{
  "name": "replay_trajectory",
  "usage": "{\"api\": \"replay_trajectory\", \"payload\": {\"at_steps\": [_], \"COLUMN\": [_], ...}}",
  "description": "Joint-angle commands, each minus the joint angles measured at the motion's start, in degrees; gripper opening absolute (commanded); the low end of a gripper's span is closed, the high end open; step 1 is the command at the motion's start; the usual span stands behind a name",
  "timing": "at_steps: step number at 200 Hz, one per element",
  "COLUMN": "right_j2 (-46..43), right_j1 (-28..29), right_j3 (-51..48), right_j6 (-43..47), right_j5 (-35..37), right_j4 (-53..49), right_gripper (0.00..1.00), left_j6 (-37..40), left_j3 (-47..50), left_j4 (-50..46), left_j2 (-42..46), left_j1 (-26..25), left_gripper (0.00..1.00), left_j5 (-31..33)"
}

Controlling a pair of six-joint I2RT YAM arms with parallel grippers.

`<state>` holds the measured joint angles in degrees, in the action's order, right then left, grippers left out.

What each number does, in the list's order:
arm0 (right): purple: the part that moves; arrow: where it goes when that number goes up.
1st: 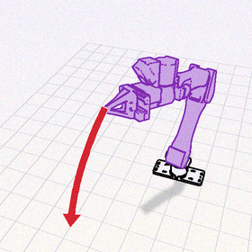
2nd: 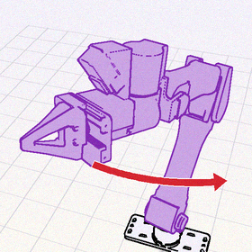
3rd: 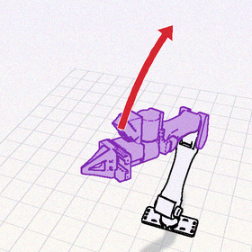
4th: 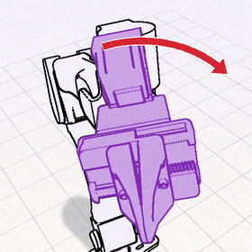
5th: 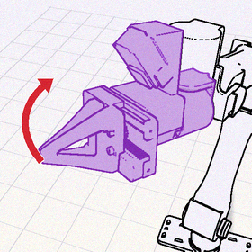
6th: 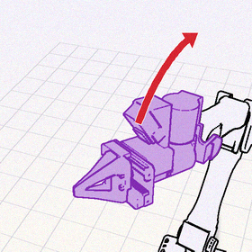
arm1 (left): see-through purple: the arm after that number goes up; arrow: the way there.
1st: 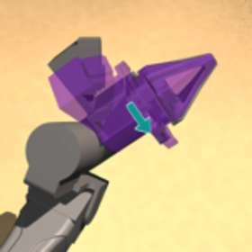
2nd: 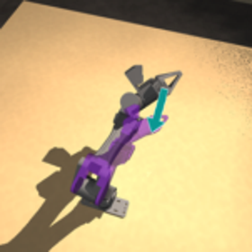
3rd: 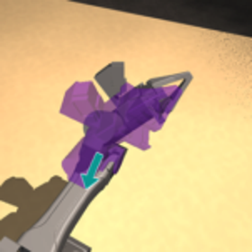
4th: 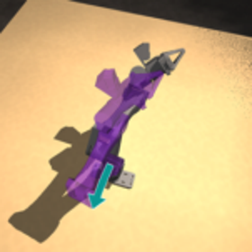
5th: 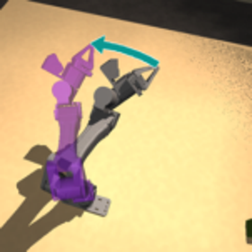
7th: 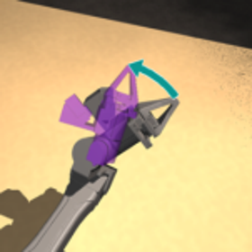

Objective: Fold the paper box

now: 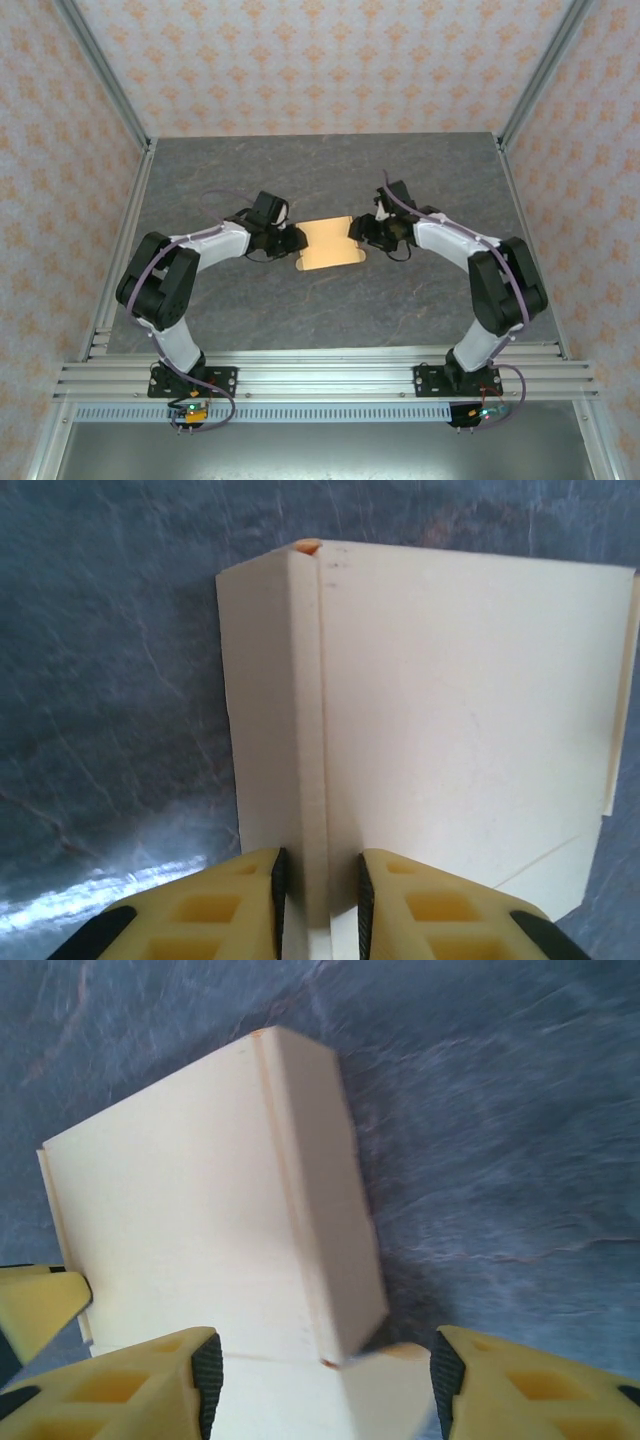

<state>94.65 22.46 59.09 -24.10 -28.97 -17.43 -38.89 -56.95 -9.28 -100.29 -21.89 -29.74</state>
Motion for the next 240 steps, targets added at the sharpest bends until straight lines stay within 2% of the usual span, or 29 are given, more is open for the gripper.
{"api": "replay_trajectory", "payload": {"at_steps": [1, 26, 51, 72, 96, 125, 146, 165, 201, 240], "right_j2": [-1.01, 0.53, 3.1, 3.49, 2.68, 3.69, 4.77, 6.03, 5.75, 2.76], "right_j1": [-2.08, -2.25, -2.3, -2.3, -2.31, -2.16, -1.9, -1.53, -1.41, -2.22], "right_j3": [-2.52, -2.84, -2.05, -1.46, -2.0, -1.88, -1.81, -0.92, -1.08, -2.14], "right_j6": [2.64, 4.46, 4.88, 6.47, 8.25, 10.06, 9.42, 8.95, 7.1, 8.46], "right_j5": [-2.43, -6.88, -12.56, -13.18, -11.17, -11.58, -12.39, -12.66, -12.8, -10.19], "right_j4": [3.47, 5.61, 8.93, 8.16, 6.5, 4.68, 5.96, 6.2, 8.07, 7.32], "right_gripper": [0.6, 0.6, 0.6, 0.59, 0.58, 0.53, 0.49, 0.47, 0.47, 0.48], "left_j6": [2.21, 1.19, -4.43, -6.58, -4.22, -0.53, -0.14, 0.69, 4.69, 3.84], "left_j3": [1.29, 1.48, 3.07, 3.18, 0.89, -3.39, -4.43, -3.94, -6.63, -6.22], "left_j4": [-1.83, 0.8, 7.6, 8.71, 3.79, -1.85, -1.95, -0.82, -7.43, -6.97], "left_j2": [-2.35, -4.15, -6.58, -7.38, -6.95, -8.25, -8.49, -7.26, -5.88, -6.8], "left_j1": [1.65, 2.76, 3.86, 4.22, 4.44, 4.45, 4.42, 4.49, 4.49, 4.46], "left_gripper": [0.26, 0.26, 0.26, 0.26, 0.27, 0.27, 0.3, 0.36, 0.43, 0.43], "left_j5": [-1.86, -6.3, -12.38, -13.82, -12.31, -10.66, -9.77, -8.46, -1.99, -3.0]}}
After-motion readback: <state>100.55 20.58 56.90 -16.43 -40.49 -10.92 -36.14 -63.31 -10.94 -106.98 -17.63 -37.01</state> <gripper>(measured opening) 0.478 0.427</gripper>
